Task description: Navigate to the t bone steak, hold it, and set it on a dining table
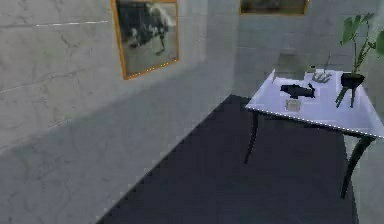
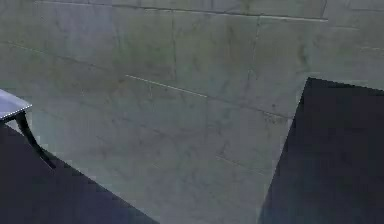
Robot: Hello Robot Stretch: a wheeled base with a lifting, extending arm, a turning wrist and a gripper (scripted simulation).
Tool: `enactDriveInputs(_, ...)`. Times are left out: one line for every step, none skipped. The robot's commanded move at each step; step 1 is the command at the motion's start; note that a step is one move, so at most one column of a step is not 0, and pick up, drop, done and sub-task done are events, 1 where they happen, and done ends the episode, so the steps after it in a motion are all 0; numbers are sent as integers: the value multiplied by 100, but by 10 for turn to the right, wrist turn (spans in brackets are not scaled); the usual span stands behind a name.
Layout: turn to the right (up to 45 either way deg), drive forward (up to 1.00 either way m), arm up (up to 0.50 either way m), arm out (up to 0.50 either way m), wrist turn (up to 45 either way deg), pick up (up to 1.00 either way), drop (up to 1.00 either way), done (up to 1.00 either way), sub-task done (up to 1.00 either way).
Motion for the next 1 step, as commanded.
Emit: enactDriveInputs(450,0,0,0,0,0,0,0,0)
